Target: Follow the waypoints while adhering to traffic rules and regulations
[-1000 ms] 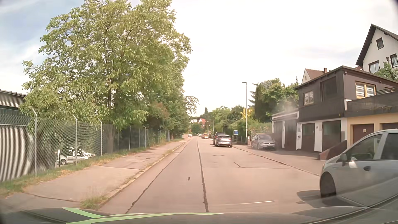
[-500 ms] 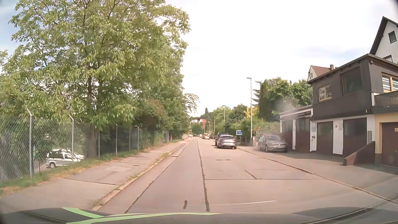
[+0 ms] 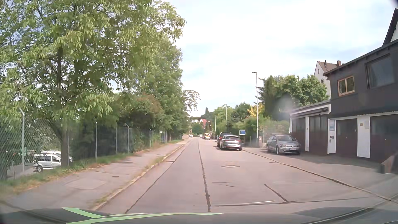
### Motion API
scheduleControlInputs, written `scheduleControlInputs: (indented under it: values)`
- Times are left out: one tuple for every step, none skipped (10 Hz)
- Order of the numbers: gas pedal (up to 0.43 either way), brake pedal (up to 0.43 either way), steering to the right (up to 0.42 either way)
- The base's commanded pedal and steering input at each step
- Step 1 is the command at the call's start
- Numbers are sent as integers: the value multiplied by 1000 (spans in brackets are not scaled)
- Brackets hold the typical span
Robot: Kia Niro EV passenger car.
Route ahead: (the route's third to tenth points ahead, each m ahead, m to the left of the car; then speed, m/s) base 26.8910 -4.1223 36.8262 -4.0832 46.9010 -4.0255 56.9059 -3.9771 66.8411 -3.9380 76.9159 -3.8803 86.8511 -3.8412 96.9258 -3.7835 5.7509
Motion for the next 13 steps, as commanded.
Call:
scheduleControlInputs:
  values:
    - [67,0,-3]
    - [67,0,-3]
    - [67,0,-3]
    - [67,0,-3]
    - [67,0,-3]
    - [67,0,-3]
    - [67,0,-3]
    - [67,0,-3]
    - [67,0,-3]
    - [67,0,-3]
    - [67,0,-2]
    - [67,0,-2]
    - [67,0,-2]
